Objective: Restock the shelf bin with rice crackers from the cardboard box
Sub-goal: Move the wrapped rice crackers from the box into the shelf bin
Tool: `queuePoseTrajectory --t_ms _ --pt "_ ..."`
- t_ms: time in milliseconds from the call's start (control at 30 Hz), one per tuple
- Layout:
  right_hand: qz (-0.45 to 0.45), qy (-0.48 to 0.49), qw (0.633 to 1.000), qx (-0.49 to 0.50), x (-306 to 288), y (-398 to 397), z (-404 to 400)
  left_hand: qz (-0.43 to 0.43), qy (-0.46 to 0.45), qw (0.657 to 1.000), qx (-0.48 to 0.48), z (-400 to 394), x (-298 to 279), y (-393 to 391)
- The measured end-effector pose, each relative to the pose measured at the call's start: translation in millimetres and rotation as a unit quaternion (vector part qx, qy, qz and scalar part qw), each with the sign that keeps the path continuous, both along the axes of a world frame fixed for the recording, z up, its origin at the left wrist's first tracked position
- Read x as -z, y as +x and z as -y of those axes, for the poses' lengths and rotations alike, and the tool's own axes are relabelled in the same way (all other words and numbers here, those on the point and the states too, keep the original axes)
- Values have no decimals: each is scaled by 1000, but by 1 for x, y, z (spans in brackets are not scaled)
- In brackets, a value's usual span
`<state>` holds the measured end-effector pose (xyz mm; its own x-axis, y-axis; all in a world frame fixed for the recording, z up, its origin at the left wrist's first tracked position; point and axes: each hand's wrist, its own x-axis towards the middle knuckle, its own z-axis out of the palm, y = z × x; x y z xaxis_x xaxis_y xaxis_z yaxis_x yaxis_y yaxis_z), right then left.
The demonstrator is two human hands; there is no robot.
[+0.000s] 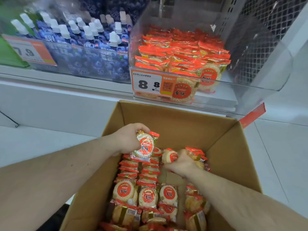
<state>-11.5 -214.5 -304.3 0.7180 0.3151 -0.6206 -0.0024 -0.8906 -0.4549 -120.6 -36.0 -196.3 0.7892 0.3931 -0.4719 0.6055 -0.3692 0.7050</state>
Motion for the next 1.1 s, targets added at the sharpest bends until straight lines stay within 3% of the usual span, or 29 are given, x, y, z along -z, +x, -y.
queuePoseTrajectory --t_ms 100,300,567,733,900,1000,1100 --pt "108 65 992 24 -55 1 12 29 2 1000 3 5 -9 2" --pt "128 186 974 -6 -139 -27 36 111 -34 992 40 32 -37 7" --pt "158 229 960 -31 -157 -41 39 198 -141 967 70 55 -58 7" --pt "146 220 962 -71 -162 -35 41 224 -93 967 77 51 -61 8" --pt "270 203 939 -68 -188 -16 48 245 14 956 160 49 -73 9" --pt "332 180 911 -166 -204 -14 47 264 104 936 208 51 -80 9" --pt "353 163 892 -230 -209 -11 46 287 125 921 231 52 -87 8"
